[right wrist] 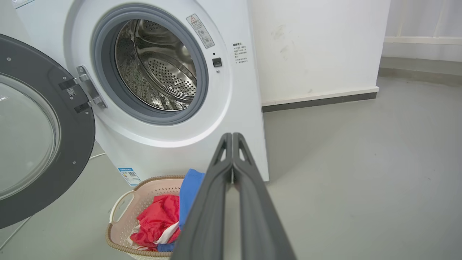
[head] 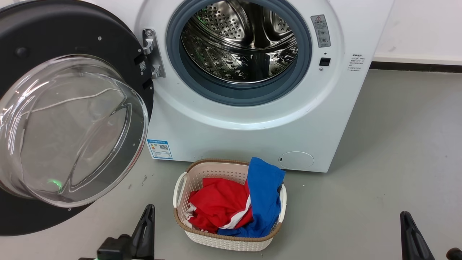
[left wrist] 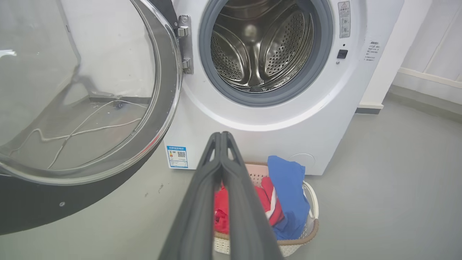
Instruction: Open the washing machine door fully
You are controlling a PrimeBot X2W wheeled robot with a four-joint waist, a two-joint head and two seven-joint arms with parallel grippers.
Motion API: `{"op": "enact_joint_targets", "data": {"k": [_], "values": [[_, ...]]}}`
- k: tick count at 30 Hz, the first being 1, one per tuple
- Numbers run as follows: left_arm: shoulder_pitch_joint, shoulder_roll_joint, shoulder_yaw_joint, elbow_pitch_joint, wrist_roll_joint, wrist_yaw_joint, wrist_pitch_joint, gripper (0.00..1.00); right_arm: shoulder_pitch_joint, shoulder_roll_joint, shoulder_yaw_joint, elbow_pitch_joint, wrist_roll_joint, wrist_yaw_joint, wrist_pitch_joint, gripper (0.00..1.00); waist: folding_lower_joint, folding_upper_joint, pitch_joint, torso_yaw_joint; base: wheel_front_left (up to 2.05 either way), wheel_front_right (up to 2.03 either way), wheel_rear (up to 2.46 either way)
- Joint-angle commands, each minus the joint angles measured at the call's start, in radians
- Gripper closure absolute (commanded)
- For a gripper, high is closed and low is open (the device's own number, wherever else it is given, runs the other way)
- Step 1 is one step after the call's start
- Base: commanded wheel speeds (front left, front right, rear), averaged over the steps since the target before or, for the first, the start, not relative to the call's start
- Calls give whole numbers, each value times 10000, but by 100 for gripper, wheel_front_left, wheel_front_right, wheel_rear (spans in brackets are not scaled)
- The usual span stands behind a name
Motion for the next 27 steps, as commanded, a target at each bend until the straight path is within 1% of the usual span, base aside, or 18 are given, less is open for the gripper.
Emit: {"op": "enact_joint_targets", "data": {"k": [1,7,8,27], "values": [[-220,40,53,-99,-711,-53,122,100,-244,-52,37,-33,656,0,107,100,1,0,4,-21,0,0,0],[-416,85,135,44,-1998,-122,376,100,-540,-103,97,191,1840,0,351,100,1,0,16,-74,0,0,0],[-416,85,135,44,-1998,-122,376,100,-540,-103,97,191,1840,0,351,100,1,0,16,-74,0,0,0],[-940,175,389,413,-5504,-324,1095,100,-1330,-204,221,788,5053,0,1055,100,1,0,53,-243,0,0,0]]}}
